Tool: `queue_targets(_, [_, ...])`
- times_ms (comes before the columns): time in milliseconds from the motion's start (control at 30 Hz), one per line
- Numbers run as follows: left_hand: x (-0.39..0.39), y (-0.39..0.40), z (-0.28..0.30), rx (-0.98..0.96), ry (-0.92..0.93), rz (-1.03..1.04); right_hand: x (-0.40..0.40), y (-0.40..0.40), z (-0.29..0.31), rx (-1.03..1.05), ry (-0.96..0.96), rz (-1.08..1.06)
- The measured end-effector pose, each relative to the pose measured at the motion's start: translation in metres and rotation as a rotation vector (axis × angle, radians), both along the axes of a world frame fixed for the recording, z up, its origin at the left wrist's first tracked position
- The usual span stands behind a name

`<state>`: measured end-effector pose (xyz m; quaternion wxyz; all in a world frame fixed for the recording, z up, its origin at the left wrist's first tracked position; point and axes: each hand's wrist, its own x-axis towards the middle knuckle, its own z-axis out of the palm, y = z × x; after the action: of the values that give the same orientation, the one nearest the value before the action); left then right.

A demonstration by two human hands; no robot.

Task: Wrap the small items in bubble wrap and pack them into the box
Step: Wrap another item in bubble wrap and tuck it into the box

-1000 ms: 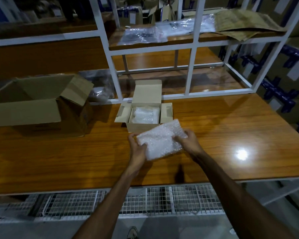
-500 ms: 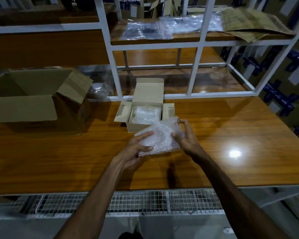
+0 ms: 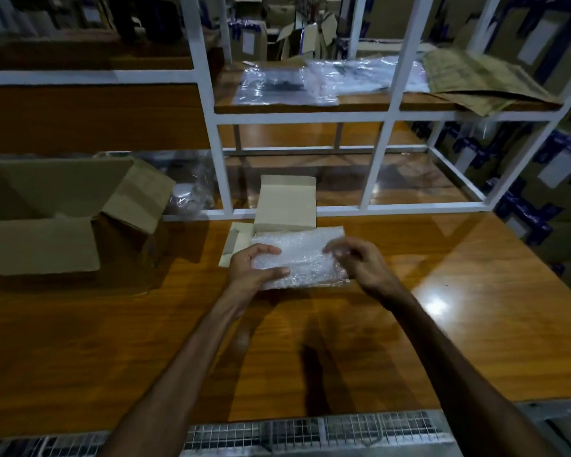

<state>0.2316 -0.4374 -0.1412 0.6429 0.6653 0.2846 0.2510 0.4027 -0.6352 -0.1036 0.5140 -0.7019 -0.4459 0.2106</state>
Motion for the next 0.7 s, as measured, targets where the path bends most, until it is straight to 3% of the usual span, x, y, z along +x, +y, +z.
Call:
queue_targets(67, [0.001,0.010,0.000,0.012,0.025,-0.071,0.005,0.006,0.000,-0.057,-0.031,0.066])
queue_targets(167, [-0.001,0.019,0.004,-0.013,0.044,-0.205,0.009,0.019,-0.002,-0.110,0.117,0.094])
queue_targets(233, [-0.001,0.024,0.004,-0.019,0.048,-0.241,0.010,0.029,-0.006,-0.159,0.110,0.065])
queue_targets(433, [0.010,0.047,-0.010,0.116,0.108,-0.087,0.020,0.058,-0.016,-0.211,0.141,0.011])
queue_targets(600, [0.017,0.059,-0.013,0.326,0.136,-0.001,0.035,0.079,-0.011,-0.295,-0.297,-0.079])
queue_targets(700, [0.016,0.061,-0.016,0.441,0.223,0.081,0.043,0.091,-0.008,-0.281,-0.389,-0.047])
